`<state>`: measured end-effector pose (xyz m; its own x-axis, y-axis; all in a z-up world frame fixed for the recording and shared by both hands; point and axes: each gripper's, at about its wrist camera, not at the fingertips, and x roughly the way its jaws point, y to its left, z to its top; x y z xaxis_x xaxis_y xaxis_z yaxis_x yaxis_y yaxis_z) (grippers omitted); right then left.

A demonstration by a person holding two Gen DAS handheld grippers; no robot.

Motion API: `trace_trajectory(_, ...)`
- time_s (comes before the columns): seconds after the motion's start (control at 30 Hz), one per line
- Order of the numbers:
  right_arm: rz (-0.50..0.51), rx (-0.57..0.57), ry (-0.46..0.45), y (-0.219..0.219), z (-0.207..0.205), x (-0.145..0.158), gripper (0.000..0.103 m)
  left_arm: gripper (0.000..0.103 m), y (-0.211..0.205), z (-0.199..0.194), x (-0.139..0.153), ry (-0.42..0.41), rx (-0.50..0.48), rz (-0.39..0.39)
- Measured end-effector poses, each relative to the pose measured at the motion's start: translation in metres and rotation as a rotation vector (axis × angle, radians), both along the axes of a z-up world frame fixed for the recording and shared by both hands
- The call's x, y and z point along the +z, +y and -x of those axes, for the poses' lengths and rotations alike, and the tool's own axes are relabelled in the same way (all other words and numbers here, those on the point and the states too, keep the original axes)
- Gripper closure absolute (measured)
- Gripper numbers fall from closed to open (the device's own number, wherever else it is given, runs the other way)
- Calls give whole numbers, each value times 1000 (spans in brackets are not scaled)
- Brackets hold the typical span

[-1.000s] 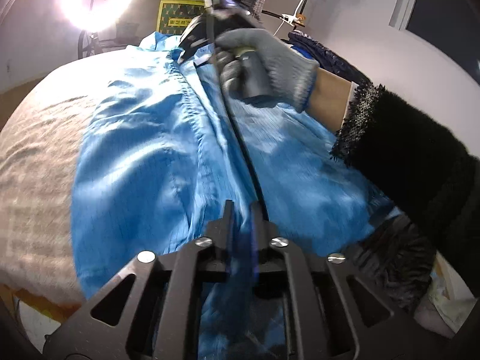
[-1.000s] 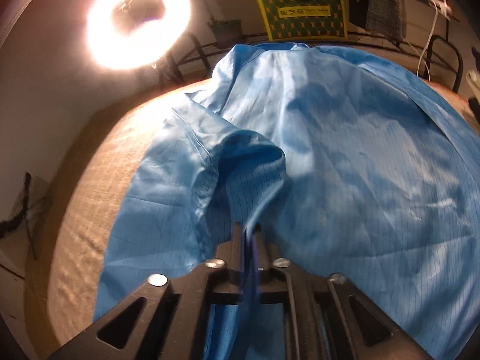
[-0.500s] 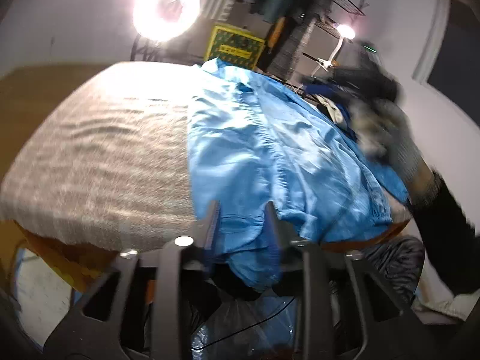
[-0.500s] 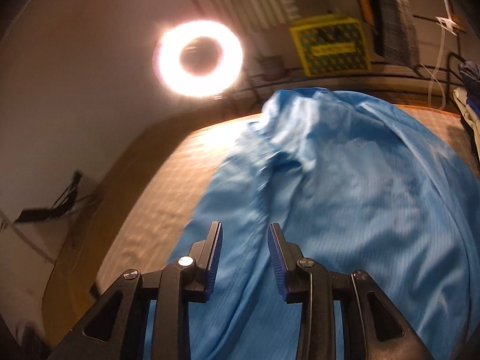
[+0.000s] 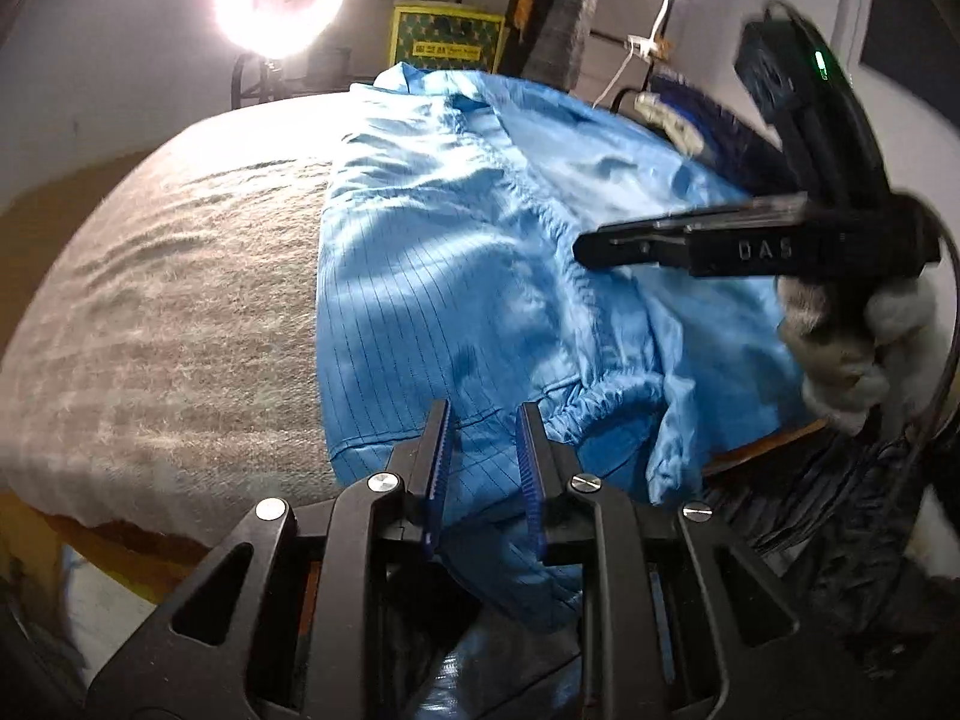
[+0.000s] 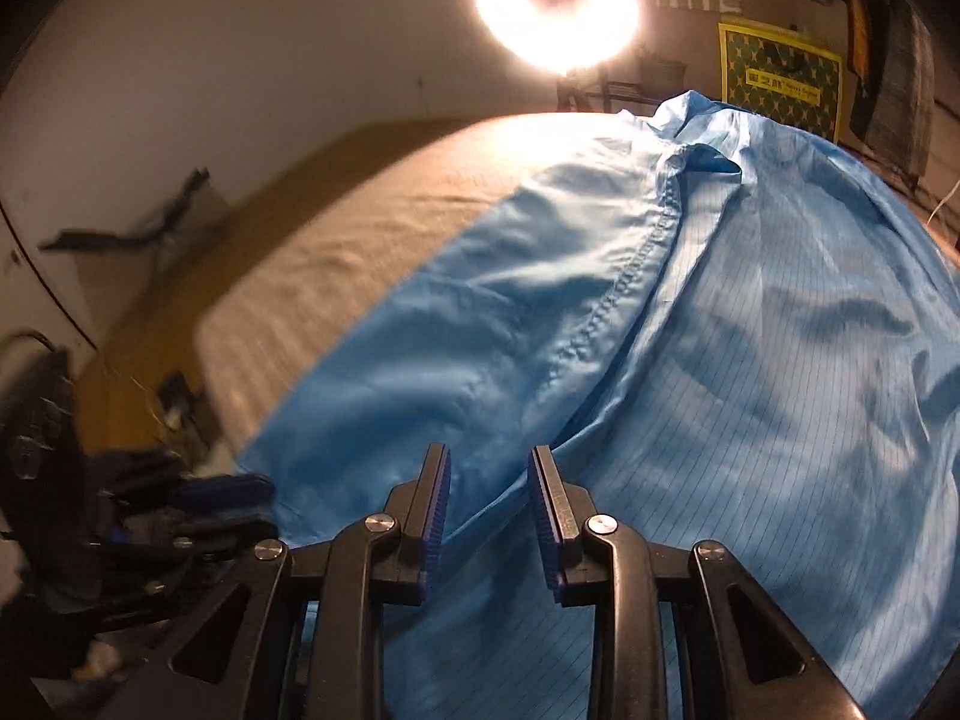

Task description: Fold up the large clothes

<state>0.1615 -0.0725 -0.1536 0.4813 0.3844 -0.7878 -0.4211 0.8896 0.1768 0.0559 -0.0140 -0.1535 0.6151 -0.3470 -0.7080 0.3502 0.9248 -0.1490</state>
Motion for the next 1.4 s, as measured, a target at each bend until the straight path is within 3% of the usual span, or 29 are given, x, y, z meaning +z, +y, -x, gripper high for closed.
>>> trace_trajectory(0.17, 62, 1, -6, 2, -2, -8, 76, 82, -6, -3, -1, -4, -2, -58)
trace_trajectory(0.33, 72, -6, 4, 0, -5, -14, 75, 82, -9, -5, -2, -7, 3, -70)
trace_trajectory(0.6, -27, -61, -31, -24, 10, 6, 70, 82, -4, 6, 24, -58, 12, -2)
trace_trajectory(0.93, -96, -274, -160, -122, 64, 46, 50, 82, -48, 19, 59, -109, -92, 89)
trace_trajectory(1.4, -93, -683, -218, -300, 148, 61, 41, 82, -145, 3, 49, -46, -246, 139)
